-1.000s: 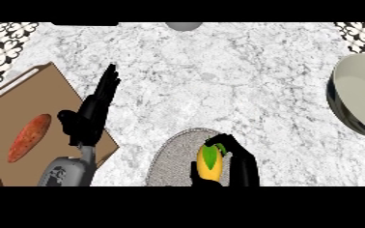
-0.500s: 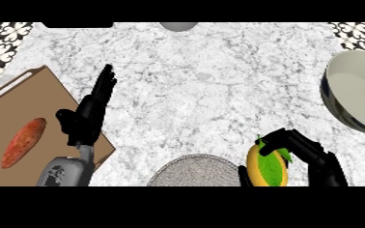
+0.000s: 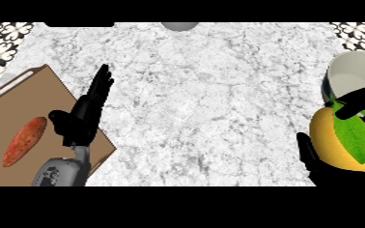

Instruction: Pick the lemon from the placemat and place it in the bowl

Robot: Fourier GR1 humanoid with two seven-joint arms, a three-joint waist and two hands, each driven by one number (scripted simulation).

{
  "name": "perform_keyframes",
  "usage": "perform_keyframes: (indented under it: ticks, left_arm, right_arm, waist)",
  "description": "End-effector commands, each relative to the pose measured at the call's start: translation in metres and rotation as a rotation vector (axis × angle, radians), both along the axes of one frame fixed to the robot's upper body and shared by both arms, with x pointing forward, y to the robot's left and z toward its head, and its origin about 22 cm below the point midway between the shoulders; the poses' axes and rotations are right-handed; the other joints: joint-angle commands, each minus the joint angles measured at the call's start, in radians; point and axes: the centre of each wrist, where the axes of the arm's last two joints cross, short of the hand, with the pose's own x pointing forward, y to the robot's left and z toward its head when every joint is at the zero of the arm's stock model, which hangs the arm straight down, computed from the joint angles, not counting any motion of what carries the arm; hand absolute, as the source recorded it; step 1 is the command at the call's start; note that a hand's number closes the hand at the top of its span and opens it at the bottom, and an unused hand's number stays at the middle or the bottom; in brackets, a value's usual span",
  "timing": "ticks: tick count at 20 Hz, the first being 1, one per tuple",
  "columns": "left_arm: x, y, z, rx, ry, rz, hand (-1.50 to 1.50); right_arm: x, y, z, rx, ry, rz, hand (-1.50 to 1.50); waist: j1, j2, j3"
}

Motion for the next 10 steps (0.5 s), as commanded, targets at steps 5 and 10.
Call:
perform_keyframes:
  ticks: [5,10]
  left_arm:
    - [0.002,-0.010,-0.003,-0.011,-0.006,0.008,0.00]
    - [0.008,0.007,0.009,-0.005,0.015,0.000,0.00]
  right_arm:
    - [0.034,-0.036,0.048,-0.015,0.016,-0.139,1.50]
    - [0.060,-0.062,0.057,-0.011,0.070,-0.164,1.50]
  waist:
    - [0.004,0.001,0.001]
    - [0.009,0.002,0.000]
